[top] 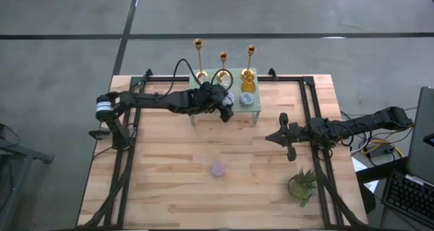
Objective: Pick & Place candle stick holders
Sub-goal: Put the white scented candle on the shelf, then put the pink scented candle on the shelf
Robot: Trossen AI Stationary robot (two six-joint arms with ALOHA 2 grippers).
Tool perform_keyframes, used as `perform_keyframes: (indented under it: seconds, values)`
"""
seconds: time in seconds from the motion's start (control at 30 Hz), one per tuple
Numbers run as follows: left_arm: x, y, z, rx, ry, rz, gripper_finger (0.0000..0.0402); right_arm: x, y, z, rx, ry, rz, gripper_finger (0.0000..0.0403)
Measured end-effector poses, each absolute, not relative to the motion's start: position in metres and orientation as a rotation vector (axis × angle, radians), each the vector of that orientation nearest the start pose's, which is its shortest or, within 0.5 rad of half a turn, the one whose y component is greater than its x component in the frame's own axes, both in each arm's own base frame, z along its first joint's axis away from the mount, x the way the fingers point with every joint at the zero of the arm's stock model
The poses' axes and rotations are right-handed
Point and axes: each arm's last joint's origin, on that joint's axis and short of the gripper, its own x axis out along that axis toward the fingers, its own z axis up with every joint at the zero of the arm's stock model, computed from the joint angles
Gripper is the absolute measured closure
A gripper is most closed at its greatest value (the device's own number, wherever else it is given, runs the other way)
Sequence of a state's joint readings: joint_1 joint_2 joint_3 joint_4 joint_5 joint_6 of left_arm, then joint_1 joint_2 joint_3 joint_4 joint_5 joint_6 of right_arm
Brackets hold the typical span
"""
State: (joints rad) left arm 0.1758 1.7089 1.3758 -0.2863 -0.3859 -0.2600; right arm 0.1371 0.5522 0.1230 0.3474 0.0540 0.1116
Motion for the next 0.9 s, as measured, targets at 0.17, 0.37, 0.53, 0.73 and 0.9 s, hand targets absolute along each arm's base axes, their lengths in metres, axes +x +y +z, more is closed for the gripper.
perform_keyframes:
  seconds: [0.17, 0.37, 0.53, 0.73, 0.9]
  values:
    - [0.378, 0.08, 0.283, -0.178, 0.554, 0.624, 0.0086, 0.138, 0.017, 0.187, 0.104, 0.086, 0.078, 0.0394]
    - [0.378, 0.08, 0.282, -0.164, 0.566, 0.621, 0.0069, 0.138, 0.017, 0.187, 0.104, 0.086, 0.078, 0.0394]
    - [0.378, 0.08, 0.283, -0.161, 0.563, 0.623, 0.0043, 0.138, 0.017, 0.187, 0.104, 0.086, 0.078, 0.0394]
    - [0.38, 0.081, 0.29, -0.145, 0.526, 0.623, 0.002, 0.138, 0.017, 0.187, 0.104, 0.086, 0.078, 0.0394]
    - [0.382, 0.081, 0.298, -0.098, 0.52, 0.606, 0.0019, 0.138, 0.017, 0.187, 0.104, 0.086, 0.078, 0.0394]
